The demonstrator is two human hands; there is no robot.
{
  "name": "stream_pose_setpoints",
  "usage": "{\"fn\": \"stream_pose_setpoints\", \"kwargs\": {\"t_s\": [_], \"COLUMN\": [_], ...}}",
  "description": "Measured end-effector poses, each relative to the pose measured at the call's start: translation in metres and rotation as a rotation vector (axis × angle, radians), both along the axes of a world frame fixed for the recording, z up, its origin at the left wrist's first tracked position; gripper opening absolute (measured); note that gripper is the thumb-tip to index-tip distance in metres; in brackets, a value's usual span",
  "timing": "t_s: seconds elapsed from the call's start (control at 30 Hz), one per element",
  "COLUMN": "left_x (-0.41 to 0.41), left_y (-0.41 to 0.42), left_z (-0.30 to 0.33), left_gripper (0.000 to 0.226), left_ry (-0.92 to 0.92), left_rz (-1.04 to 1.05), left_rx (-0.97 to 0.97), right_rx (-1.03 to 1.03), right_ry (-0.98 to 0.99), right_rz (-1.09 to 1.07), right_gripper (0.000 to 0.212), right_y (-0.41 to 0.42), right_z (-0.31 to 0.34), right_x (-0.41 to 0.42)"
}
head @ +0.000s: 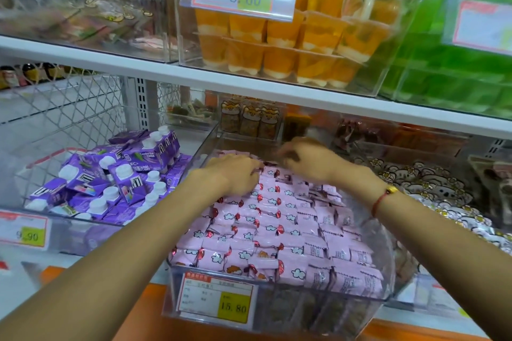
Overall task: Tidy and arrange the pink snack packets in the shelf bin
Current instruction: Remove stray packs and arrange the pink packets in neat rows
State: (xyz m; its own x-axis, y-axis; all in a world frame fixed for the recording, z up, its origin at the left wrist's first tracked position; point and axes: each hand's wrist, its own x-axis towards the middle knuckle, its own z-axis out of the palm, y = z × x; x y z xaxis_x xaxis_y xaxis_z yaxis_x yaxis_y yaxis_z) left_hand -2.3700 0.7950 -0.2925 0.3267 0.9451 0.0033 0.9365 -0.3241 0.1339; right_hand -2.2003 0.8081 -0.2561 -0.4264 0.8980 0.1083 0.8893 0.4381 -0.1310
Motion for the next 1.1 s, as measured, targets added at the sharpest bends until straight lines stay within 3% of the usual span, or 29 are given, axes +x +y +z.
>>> {"fn": "stream_pose_setpoints", "kwargs": {"t_s": [0.17, 0.27, 0.43, 0.6, 0.73, 0.87, 1.0, 1.1], "left_x": [0.007, 0.01, 0.011, 0.003, 0.002, 0.003, 0.003, 0.002], "left_y": [-0.029, -0.063, -0.121, -0.134, -0.131, -0.127, -0.124, -0.123], "left_z": [0.018, 0.014, -0.008, -0.018, -0.016, -0.016, -0.015, -0.012], "left_gripper": [0.035, 0.025, 0.018, 0.028, 0.029, 0.028, 0.018, 0.01], "left_ry": [-0.085, -0.207, -0.489, -0.355, -0.352, -0.485, -0.593, -0.623], "left_rz": [0.006, -0.039, -0.231, -0.327, -0.317, -0.266, -0.241, -0.228], "left_rx": [0.172, 0.243, 0.127, 0.124, 0.103, 0.032, -0.047, -0.084], "right_rx": [0.166, 0.161, 0.134, 0.098, 0.158, 0.138, 0.233, 0.457], "right_ry": [0.071, 0.103, 0.095, 0.085, 0.151, 0.251, 0.093, -0.132], "right_rz": [0.035, 0.064, 0.173, 0.2, 0.183, 0.138, 0.145, 0.148], "right_gripper": [0.024, 0.022, 0.026, 0.051, 0.03, 0.014, 0.016, 0.026], "right_y": [-0.083, -0.123, -0.143, -0.152, -0.157, -0.161, -0.167, -0.173], "right_z": [-0.006, -0.019, -0.035, -0.034, -0.038, -0.044, -0.044, -0.038], "right_x": [0.034, 0.046, 0.052, 0.062, 0.062, 0.055, 0.051, 0.046]}}
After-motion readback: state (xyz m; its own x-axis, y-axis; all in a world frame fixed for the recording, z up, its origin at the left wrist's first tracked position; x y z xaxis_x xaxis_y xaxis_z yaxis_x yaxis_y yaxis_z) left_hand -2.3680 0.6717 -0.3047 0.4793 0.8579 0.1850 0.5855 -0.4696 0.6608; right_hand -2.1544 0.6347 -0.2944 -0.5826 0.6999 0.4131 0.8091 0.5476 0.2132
